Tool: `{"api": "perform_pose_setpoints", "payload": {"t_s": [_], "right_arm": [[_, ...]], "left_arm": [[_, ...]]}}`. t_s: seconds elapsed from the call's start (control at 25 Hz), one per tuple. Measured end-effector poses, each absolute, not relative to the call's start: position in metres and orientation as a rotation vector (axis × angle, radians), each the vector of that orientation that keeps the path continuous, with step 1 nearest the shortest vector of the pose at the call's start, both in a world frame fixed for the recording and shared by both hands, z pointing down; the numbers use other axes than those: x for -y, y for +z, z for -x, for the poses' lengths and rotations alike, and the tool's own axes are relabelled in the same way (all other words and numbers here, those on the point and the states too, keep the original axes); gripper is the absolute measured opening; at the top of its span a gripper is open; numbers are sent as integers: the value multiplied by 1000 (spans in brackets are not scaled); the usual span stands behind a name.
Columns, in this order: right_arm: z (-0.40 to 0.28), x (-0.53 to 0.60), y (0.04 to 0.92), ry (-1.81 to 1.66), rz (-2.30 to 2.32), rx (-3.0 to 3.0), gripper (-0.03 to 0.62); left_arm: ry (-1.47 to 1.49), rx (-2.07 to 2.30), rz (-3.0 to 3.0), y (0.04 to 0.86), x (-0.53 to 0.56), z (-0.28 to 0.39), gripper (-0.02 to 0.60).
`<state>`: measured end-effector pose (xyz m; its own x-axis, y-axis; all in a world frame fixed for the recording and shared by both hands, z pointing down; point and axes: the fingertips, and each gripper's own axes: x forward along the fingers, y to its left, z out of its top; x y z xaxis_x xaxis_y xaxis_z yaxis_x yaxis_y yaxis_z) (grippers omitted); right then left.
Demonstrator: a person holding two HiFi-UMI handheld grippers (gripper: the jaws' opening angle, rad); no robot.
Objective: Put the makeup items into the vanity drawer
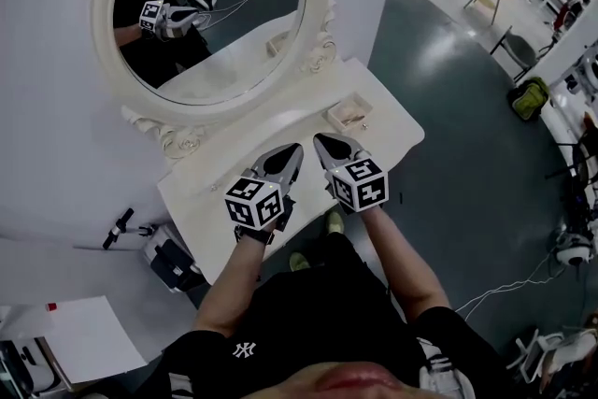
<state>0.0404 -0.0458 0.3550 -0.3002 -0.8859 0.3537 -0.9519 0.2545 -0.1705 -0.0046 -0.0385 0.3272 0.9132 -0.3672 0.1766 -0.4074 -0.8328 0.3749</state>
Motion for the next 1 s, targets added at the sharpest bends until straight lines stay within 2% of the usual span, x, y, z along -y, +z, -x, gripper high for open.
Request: {"api": "perform_pose_setpoints", "payload": {"t_s": [1.0], "right_arm": [[-13, 22, 332, 467, -1784, 2341, 23]], "left_arm": [[73, 588, -2718, 295, 17, 33, 0]]}}
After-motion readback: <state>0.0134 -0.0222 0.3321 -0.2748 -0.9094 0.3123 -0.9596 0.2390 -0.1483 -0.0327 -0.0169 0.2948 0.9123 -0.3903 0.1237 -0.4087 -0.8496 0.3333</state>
